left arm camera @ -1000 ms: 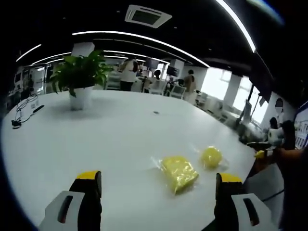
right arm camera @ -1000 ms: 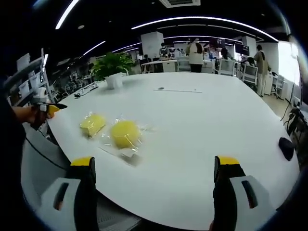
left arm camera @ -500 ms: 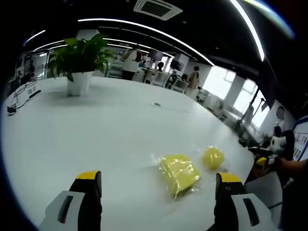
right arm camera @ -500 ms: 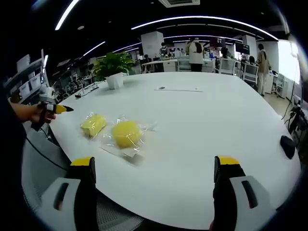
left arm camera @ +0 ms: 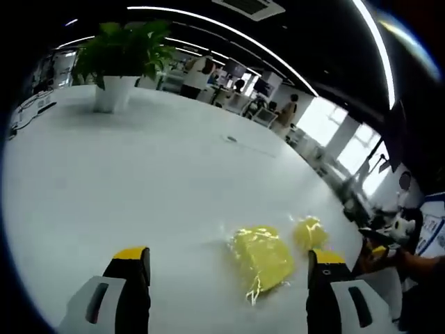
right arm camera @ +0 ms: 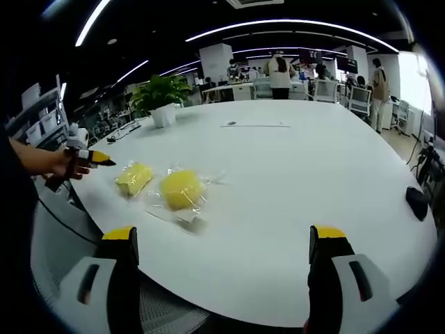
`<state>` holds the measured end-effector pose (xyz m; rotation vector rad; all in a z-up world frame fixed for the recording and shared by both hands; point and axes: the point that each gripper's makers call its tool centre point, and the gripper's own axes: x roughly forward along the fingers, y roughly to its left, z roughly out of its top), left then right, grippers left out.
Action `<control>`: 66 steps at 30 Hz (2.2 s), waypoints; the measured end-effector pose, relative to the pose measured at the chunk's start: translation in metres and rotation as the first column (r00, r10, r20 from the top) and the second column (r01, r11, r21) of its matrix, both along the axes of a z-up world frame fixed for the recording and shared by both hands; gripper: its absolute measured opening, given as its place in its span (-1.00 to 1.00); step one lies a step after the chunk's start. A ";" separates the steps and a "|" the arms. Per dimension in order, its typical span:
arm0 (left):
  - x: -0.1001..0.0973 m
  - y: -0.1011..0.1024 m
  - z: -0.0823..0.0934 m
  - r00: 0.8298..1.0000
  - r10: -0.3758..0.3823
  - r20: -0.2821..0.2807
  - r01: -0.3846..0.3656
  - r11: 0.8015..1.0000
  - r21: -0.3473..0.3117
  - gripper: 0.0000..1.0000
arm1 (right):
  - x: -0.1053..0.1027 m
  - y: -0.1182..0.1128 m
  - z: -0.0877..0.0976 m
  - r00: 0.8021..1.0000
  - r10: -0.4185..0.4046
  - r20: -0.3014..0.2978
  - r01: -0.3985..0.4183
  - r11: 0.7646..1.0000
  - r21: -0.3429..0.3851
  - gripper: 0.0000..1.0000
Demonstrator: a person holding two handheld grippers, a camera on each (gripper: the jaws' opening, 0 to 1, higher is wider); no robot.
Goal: Compare the silicone blocks by pressing each to a similar depth, holding the contact briefly, and releasing to observe deformation and rebound differences across the visible hardness samples.
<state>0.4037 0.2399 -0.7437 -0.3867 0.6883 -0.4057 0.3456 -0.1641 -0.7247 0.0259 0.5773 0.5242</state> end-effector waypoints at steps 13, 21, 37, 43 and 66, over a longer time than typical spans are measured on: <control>0.020 -0.013 -0.012 0.998 0.003 -0.066 -0.007 0.998 -0.063 0.75 | -0.004 -0.006 -0.005 1.000 -0.022 -0.014 0.022 1.000 0.016 0.92; 0.026 -0.012 -0.017 0.995 0.035 -0.098 -0.047 0.992 -0.120 0.23 | -0.006 -0.006 -0.006 0.999 -0.028 -0.023 0.028 0.999 0.022 0.92; 0.026 -0.024 -0.027 0.982 -0.001 -0.188 -0.042 0.973 -0.225 -0.53 | -0.006 -0.003 -0.005 0.999 -0.027 -0.028 0.028 0.999 0.026 0.92; 0.028 -0.023 -0.035 0.976 0.007 -0.218 -0.066 0.963 -0.263 -0.67 | -0.009 -0.006 -0.005 0.999 -0.029 -0.031 0.030 0.999 0.023 0.92; 0.029 -0.030 -0.038 0.990 -0.035 -0.138 0.011 0.985 -0.174 -1.00 | -0.007 -0.007 -0.006 0.999 -0.014 -0.037 0.015 1.000 0.008 0.92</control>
